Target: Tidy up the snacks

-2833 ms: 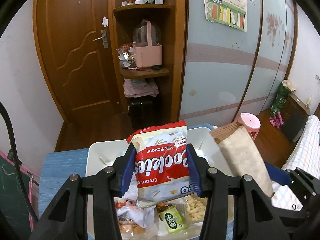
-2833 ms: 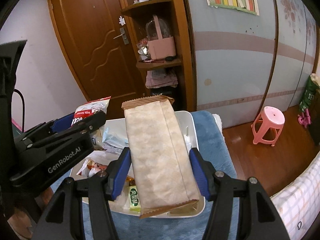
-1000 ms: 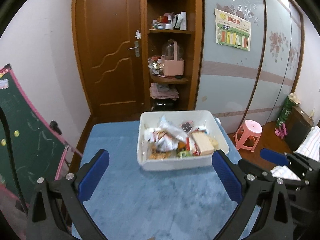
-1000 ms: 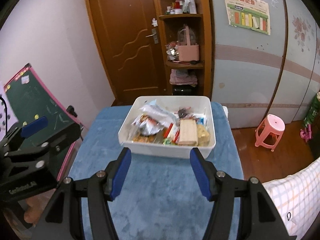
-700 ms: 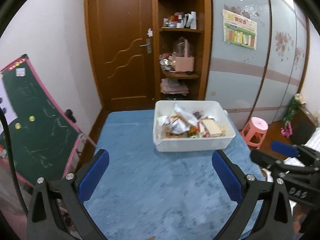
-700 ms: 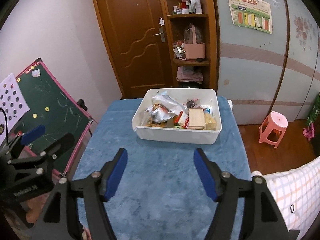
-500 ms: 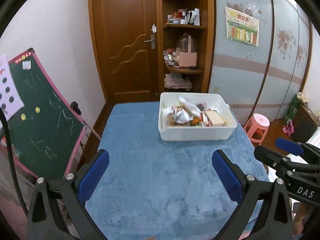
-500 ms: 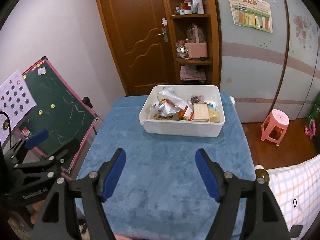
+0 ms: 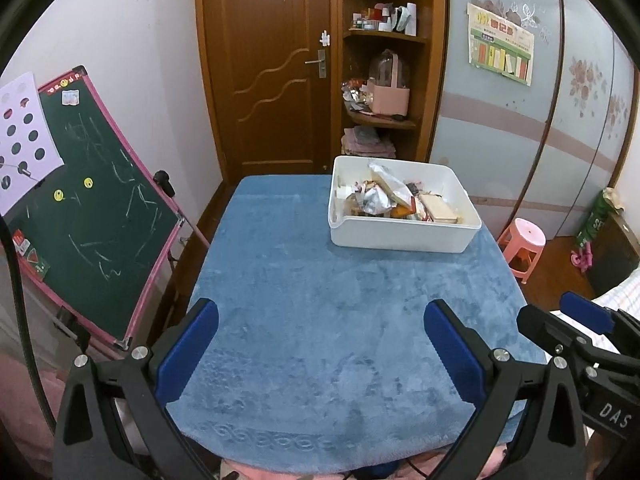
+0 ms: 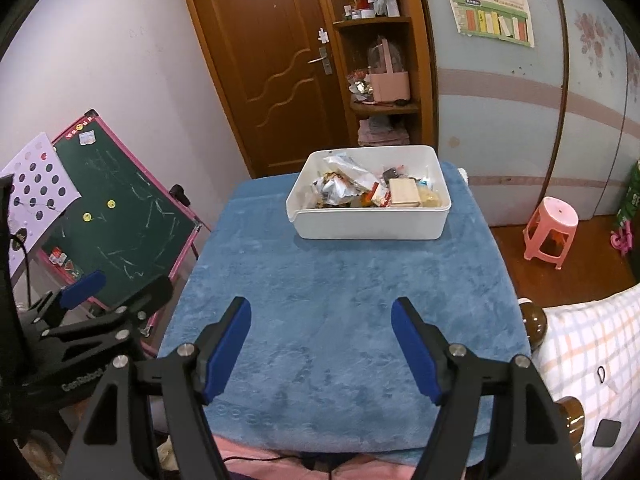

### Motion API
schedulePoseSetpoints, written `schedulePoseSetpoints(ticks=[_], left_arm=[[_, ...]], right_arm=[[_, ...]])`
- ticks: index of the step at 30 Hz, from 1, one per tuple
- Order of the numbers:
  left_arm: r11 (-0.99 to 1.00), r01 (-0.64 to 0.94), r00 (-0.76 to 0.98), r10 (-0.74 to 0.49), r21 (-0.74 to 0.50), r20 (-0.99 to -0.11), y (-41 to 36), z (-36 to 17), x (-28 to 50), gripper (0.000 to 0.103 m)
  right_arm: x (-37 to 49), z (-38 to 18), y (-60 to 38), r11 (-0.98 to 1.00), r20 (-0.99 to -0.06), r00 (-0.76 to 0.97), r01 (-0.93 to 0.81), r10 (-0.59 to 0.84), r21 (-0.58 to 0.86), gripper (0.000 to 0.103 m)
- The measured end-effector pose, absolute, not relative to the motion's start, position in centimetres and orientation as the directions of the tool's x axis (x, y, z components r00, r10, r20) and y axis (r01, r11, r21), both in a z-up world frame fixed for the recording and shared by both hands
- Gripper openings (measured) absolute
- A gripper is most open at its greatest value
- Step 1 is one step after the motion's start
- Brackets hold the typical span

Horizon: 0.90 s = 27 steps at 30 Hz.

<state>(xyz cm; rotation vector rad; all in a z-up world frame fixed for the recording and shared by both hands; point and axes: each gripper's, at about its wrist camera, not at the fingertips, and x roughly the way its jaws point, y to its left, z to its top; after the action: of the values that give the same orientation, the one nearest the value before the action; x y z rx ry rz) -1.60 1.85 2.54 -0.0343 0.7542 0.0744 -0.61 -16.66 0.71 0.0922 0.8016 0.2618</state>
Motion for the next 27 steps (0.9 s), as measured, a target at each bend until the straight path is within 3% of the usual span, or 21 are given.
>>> schedulePoseSetpoints(ticks=[27], left_arm=[[0.996, -0.086, 0.703, 0.068, 0.011, -0.708, 1.5, 0.8, -1.1, 0.102]], right_arm=[[-0.6, 0.1, -16.4, 0.973, -0.689, 0.688, -0.176, 0.23, 0.149, 0.074]])
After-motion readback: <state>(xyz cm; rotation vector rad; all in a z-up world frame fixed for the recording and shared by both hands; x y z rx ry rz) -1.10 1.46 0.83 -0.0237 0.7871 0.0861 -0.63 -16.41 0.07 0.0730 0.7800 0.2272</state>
